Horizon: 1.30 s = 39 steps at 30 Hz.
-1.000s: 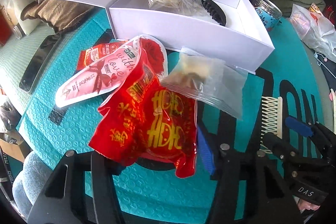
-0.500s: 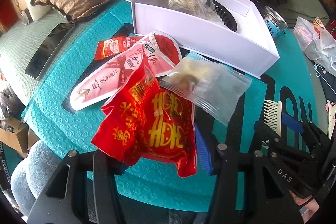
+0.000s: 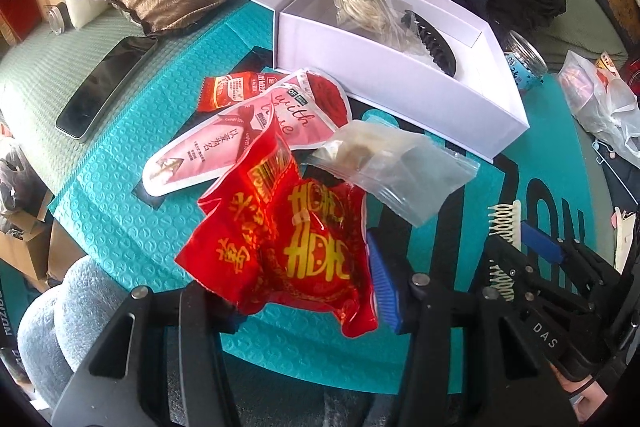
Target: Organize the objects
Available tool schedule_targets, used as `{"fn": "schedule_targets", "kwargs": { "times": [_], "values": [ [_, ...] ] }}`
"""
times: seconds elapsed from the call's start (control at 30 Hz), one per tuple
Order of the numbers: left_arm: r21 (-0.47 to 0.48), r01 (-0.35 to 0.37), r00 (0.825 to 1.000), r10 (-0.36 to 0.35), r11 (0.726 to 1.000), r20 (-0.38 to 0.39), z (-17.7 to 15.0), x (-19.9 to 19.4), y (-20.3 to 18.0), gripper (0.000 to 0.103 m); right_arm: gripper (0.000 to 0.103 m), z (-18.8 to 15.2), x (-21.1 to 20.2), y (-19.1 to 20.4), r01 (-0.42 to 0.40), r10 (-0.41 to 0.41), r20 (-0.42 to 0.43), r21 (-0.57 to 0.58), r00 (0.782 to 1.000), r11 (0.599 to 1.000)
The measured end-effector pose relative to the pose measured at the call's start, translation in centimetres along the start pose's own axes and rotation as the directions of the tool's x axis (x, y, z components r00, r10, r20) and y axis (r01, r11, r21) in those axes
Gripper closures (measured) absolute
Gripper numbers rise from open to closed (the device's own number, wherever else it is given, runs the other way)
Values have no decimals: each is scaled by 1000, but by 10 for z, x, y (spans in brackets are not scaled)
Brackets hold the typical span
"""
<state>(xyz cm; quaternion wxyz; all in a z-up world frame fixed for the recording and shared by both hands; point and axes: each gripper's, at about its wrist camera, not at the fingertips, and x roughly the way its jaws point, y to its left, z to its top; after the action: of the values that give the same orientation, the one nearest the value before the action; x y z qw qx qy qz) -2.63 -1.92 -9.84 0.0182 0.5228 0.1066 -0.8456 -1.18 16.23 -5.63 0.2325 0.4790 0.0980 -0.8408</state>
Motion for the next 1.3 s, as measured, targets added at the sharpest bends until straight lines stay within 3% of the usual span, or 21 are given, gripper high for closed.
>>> {"fn": "schedule_targets", "kwargs": {
  "times": [0.6, 1.3],
  "values": [
    [-74, -1, 998, 6, 997, 68, -5, -48, 24, 57, 56, 14, -23, 30, -101, 105, 36, -100, 994, 990],
    [-94, -27, 978, 46, 995, 206, 23, -120, 37, 57, 56, 45, -64, 64, -218, 244, 120, -198, 962, 956]
  ]
}}
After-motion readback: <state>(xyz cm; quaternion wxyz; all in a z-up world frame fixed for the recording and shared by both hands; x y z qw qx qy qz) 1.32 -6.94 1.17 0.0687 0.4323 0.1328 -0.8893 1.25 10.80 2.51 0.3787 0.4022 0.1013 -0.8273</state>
